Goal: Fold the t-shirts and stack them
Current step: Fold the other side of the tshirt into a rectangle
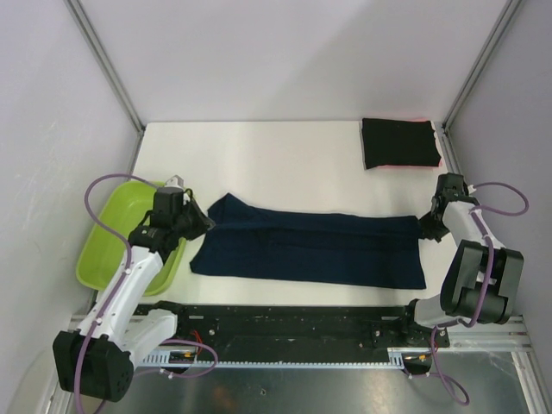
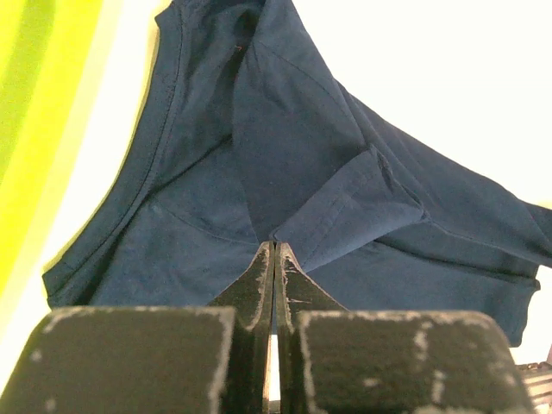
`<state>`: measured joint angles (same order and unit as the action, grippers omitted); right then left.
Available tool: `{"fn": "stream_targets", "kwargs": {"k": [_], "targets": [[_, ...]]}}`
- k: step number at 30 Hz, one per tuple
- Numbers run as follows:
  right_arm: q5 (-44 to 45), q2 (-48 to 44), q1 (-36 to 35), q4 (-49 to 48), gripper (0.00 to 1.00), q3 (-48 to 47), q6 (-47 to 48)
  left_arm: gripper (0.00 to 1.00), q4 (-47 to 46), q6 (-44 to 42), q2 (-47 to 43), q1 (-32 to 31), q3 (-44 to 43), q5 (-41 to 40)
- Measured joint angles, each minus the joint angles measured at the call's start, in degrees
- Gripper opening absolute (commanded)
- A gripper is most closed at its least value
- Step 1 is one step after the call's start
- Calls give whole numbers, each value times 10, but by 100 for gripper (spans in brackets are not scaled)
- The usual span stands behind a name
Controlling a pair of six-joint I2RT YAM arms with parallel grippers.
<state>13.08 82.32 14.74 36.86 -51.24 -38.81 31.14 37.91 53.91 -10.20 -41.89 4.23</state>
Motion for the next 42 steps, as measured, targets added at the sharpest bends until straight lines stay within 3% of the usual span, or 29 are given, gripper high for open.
{"fn": "stream_targets", "kwargs": {"k": [7,12,16,25,36,42], "targets": [[6,-6,-13,14,2,1,0,0,1,10,0,1,1,-8],[5,-1,-25,10,34,15,0,0,1,12,17,2,15,-7],[-1,3,-26,5,46,20,9,0,1,12,37,2,27,0],[16,3,-53,-41,47,-3,46,0,-1,12,39,3,31,7],[38,84,-69,-105,44,-49,72,0,-2,12,56,3,31,7],[41,120,-78,-110,36,-53,73,0,-6,12,64,3,31,7]]}}
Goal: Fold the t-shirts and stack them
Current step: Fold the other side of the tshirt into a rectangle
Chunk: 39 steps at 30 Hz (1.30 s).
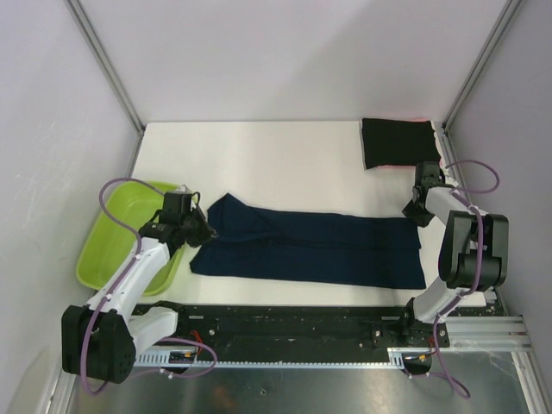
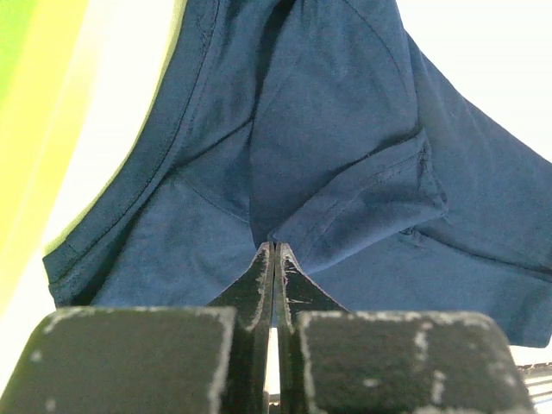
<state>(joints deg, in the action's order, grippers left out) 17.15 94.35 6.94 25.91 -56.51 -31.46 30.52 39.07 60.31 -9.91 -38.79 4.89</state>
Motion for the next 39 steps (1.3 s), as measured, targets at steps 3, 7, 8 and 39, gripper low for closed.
{"fn": "stream_targets", "kwargs": {"k": [3,7,8,39], "targets": [[2,9,-3,-1,20,-1,0,0,0,0,3,0,0,0],[11,16,-4,0,2,-2,-1,0,0,0,4,0,0,0],[15,16,-3,2,1,-3,-3,0,0,0,4,0,0,0],[46,42,38,43,52,-45,-13,7,-19,44,12,0,60,43]]}}
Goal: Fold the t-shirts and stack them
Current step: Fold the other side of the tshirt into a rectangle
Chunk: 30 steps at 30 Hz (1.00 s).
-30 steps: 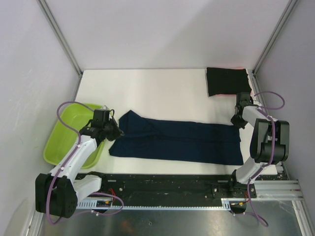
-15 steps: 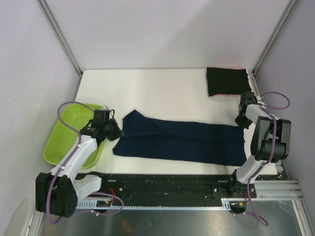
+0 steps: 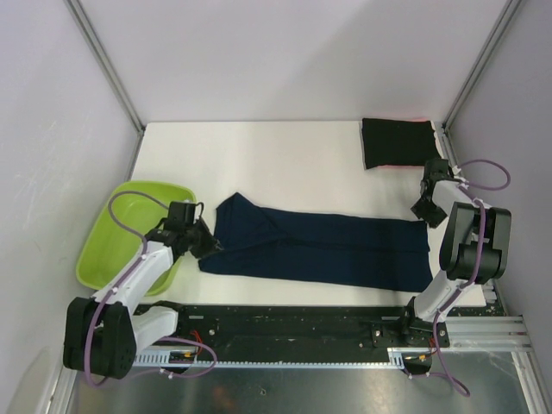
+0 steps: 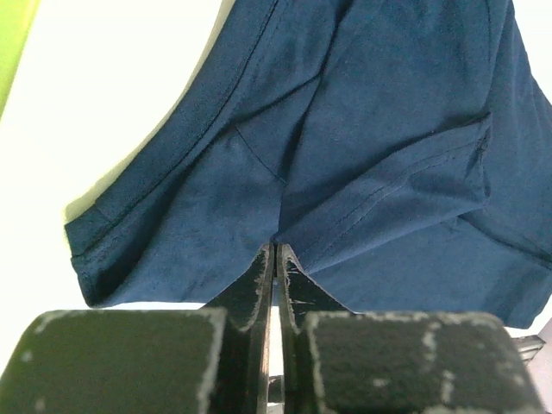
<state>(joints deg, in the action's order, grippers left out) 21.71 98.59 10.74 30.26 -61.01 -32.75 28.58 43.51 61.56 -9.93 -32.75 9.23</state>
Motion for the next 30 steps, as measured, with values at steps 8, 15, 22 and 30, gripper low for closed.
{"fn": "stream_targets", "kwargs": {"k": [8,15,22,30], "targets": [[-8,-34,-24,27,51,-37,9,0,-6,-5,17,-4,0,5],[-72,-77,-114,10,49,-65,15,0,-7,-5,14,-57,0,0],[-143,-54,-253,-26,47,-76,16,0,-9,-2,7,-116,1,-11],[-192,0,-380,-65,47,-114,24,0,-10,10,10,-160,4,-23]]}}
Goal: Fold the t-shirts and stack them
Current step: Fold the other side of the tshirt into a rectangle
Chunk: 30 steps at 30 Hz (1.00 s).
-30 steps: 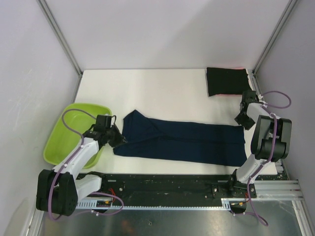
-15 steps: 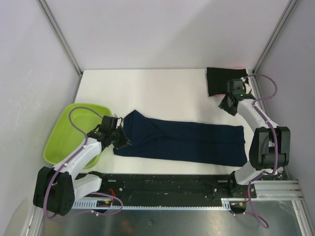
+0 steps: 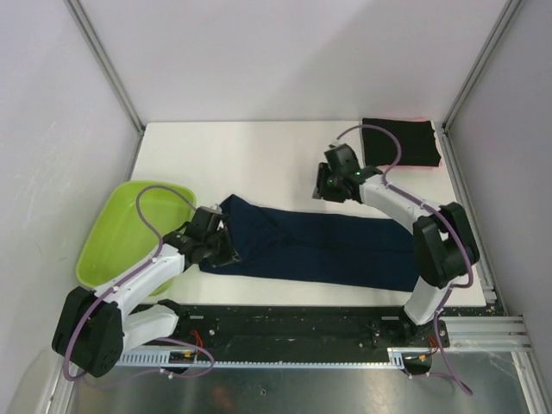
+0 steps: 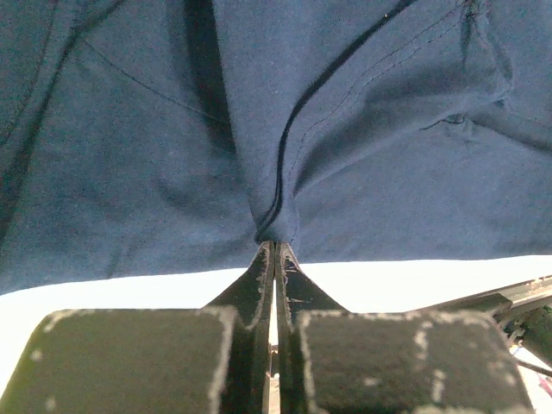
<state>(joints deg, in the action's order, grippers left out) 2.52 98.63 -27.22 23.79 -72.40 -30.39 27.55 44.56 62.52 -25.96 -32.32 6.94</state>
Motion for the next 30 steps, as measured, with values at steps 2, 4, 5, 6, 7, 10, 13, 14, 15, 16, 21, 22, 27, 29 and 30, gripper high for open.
{"fn": "stream_targets", "kwargs": {"k": [2,4,5,6,7,10,13,14,15,16,21,22,27,29,30], "targets": [[-10,18,-25,-6,46,-19,6,0,0,2,3,-4,0,-3],[-22,43,-52,-14,46,-42,12,0,0,5,4,-10,1,-6],[-27,56,-64,-17,46,-55,17,0,0,6,4,-12,2,-7],[-32,69,-76,-19,46,-66,21,0,0,7,3,-14,4,-7],[-36,82,-87,-18,46,-79,25,0,0,9,3,-15,6,-7],[-42,121,-118,-13,46,-118,40,0,0,17,-1,-20,14,-7],[-47,157,-145,0,46,-159,56,0,0,21,-5,-26,16,-8],[-48,163,-151,2,46,-167,59,0,0,22,-6,-27,16,-8],[-49,171,-157,7,46,-175,64,0,0,25,-7,-28,16,-8],[-50,175,-163,10,46,-181,68,0,0,26,-8,-29,16,-8],[-60,188,-176,23,46,-190,84,0,0,35,-15,-37,16,-8],[-62,191,-177,25,46,-190,86,0,0,36,-16,-39,16,-8],[-69,207,-183,35,46,-190,97,0,0,46,-18,-48,16,-8],[-71,213,-186,40,47,-190,101,0,0,50,-21,-50,16,-8],[-73,217,-187,41,47,-190,102,0,0,52,-23,-51,16,-8]]}}
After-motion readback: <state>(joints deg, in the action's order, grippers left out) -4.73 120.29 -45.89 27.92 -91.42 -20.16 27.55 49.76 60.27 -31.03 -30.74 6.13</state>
